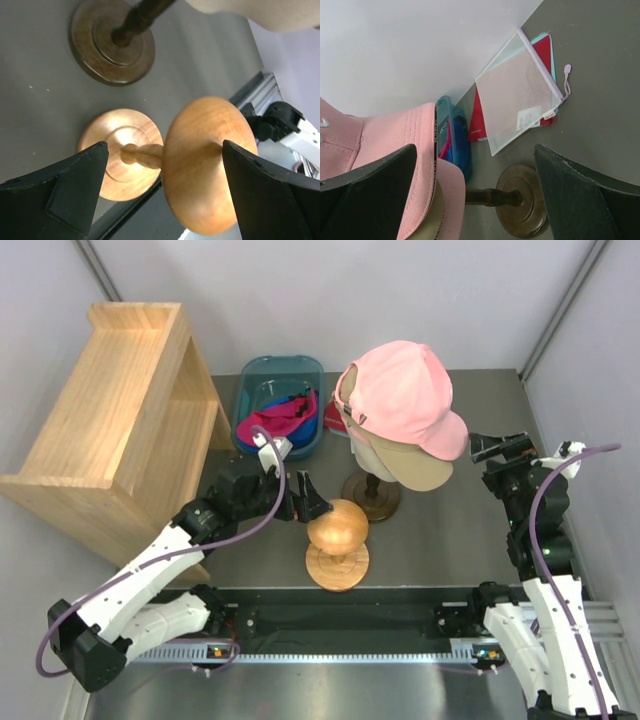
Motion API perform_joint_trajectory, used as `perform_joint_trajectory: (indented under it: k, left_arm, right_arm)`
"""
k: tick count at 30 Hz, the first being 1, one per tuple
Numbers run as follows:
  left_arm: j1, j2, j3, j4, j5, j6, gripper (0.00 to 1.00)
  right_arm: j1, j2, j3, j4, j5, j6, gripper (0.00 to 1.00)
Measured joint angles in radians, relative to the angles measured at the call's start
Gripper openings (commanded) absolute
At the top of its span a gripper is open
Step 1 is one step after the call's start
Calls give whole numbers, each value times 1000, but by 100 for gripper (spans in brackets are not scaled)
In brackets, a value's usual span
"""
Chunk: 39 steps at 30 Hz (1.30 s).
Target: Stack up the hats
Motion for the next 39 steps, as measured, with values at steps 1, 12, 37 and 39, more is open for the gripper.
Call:
perform_joint_trajectory:
  k: [1, 12, 37, 39]
  left_arm:
    - [0, 7, 4, 4, -10, 3, 99]
    - [18, 59, 51, -20, -121, 48, 99]
    - [356, 916, 705, 185, -316, 491, 96]
    - [356, 963, 736, 191, -288, 507, 96]
  right_arm:
    - [0, 1, 0, 0, 1, 0, 100]
    - [-7, 16, 0, 2, 8, -6, 100]
    - [-14, -72, -2, 22, 138, 21, 100]
    - [-14, -66, -2, 21, 146, 21, 100]
